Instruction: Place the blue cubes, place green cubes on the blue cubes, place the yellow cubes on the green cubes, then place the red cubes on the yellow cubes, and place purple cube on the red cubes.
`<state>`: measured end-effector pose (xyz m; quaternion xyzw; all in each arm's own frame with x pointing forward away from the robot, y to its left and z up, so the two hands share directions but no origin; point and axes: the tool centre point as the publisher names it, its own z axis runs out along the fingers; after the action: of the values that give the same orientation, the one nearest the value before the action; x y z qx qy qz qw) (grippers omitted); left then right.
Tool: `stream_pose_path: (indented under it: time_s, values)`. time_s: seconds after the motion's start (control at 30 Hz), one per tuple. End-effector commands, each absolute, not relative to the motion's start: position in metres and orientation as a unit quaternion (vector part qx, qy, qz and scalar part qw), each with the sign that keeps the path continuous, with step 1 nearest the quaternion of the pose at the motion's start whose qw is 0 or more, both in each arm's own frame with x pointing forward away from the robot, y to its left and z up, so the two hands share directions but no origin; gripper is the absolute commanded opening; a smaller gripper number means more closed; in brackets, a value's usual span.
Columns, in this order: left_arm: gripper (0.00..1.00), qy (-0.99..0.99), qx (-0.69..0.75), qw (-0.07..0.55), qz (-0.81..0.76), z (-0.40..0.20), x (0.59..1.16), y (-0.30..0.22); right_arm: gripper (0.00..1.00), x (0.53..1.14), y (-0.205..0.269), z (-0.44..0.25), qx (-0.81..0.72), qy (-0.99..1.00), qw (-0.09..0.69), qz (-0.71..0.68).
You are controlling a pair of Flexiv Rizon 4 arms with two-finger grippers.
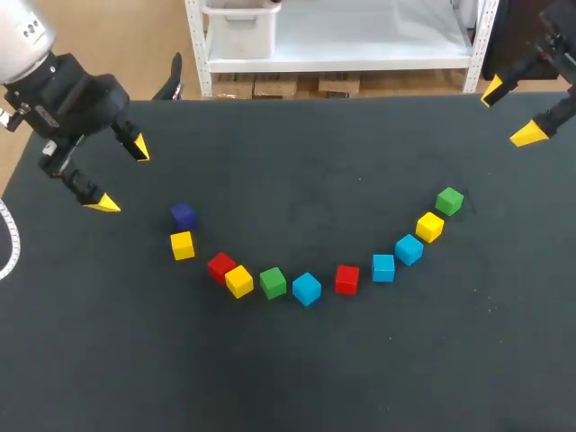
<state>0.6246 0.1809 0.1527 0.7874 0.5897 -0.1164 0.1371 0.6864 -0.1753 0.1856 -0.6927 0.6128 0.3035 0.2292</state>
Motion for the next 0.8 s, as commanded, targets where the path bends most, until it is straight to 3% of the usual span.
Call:
stream_pose_path:
  time_s: [0.03,0.5,0.8]
  values:
    - [1.00,0.597,0.776,0.152,-0.135,0.150,0.627,0.185,1.00,0.687,-0.175,0.185,-0.693,0.612,0.229,0.305]
    - [1.00,0.592,0.780,0.152,-0.135,0.150,0.629,0.188,1.00,0.687,-0.175,0.185,-0.693,0.612,0.229,0.305]
    - [1.00,0.592,0.780,0.152,-0.135,0.150,0.629,0.188,1.00,0.676,-0.149,0.194,-0.748,0.559,0.248,0.257]
